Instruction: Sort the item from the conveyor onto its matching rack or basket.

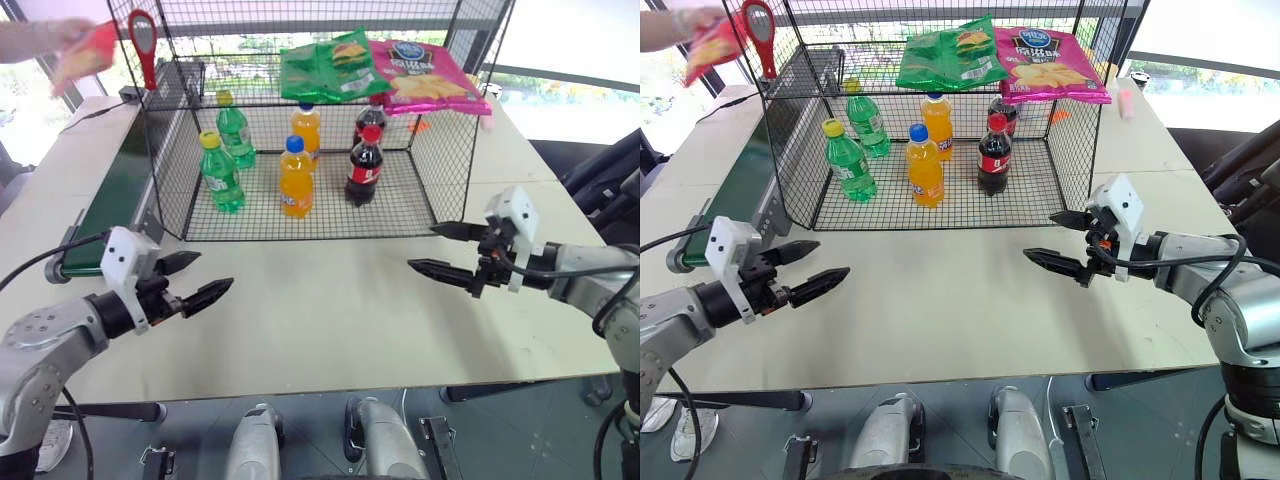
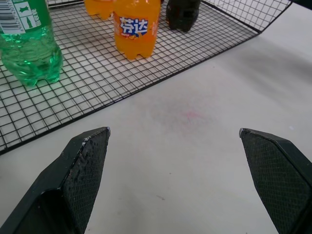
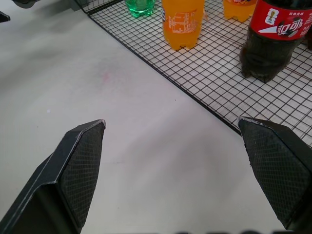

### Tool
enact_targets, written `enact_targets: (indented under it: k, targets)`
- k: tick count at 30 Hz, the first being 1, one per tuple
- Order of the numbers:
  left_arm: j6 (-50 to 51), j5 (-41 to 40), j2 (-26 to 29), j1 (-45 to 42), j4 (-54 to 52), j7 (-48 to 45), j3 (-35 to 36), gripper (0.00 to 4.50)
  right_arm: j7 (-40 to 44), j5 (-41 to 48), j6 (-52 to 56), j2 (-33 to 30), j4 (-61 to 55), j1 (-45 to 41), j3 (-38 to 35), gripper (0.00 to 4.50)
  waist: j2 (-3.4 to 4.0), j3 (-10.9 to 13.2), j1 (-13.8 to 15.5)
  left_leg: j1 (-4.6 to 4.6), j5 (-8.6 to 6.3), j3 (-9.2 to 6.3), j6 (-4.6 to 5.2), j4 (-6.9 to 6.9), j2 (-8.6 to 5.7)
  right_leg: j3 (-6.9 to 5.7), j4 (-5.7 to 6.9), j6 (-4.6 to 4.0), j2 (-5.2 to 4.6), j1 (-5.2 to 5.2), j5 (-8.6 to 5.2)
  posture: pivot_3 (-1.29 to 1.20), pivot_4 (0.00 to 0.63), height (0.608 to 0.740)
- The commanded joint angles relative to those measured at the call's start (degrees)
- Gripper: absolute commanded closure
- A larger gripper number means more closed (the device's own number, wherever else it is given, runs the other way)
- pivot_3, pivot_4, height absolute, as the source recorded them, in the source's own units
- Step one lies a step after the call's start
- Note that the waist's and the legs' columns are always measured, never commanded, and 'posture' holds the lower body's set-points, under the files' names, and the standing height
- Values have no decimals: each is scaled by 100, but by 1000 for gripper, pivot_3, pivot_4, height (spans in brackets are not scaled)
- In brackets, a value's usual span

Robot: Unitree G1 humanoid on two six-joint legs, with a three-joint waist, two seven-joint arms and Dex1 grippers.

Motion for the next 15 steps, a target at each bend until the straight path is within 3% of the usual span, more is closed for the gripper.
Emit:
enact_targets:
  k: [1,15]
  targets:
    - [-73,-49,85,19,-219,-48,198,11,31,-9,-152,59,-29,-107,-25,0,0,0,0,0,0,0,0,0,0,0,0,-1,0,0,1,0,150,740]
    - [188,-288,571,-21,-593,-109,606,11,179,-75,-200,199,161,-286,186,0,0,0,-1,0,0,-1,0,1,1,0,1,-1,1,0,1,0,150,740]
